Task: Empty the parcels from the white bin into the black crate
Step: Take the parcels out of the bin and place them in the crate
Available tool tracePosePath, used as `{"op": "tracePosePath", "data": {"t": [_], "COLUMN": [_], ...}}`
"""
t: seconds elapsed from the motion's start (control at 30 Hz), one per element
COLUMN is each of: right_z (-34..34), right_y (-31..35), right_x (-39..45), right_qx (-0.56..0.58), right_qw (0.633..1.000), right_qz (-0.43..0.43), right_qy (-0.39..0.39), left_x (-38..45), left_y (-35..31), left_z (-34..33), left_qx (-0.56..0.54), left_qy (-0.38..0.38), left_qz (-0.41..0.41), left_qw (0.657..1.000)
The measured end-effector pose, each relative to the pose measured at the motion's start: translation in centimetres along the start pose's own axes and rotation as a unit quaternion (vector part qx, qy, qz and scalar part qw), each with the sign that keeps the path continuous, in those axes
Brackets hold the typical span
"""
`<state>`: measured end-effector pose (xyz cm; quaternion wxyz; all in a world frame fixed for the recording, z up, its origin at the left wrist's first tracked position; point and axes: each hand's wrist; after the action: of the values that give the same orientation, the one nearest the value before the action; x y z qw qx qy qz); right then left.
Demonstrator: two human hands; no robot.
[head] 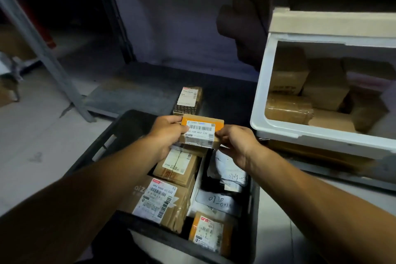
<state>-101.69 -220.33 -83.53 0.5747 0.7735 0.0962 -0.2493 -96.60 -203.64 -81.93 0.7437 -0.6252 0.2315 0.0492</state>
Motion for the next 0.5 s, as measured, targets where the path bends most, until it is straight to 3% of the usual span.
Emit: {"op": "tracePosePath", "data": {"t": [0.2,0.5], "right_z": [-1.0,-1.3], "right_y": [-1.4,-2.9], "right_x": [3.8,8.8], "right_qx": [0.027,0.036], "right_qw": [0.999,0.997], "right_qz": [-0.03,-0.06], "right_qy": [-0.011,-0.034], "left_x": [5.0,9.6], "left_y": [2.4,4.5], "left_z": [0.5,0.6], "left_qx": [0.025,0.099], "left_qy": [-0.04,-0.036], "left_qz": [0.013,0.017], "left_qw": [0.999,0.994]}}
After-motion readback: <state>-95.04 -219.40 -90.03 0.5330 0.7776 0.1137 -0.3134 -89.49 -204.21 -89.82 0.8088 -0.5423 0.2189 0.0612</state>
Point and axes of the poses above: each hand's wrist, its own x-axis towards the middle knuckle, its own z-axis out of the back of the hand, y = z × x, and after that the axes turned 10 degrees about y, right-handed
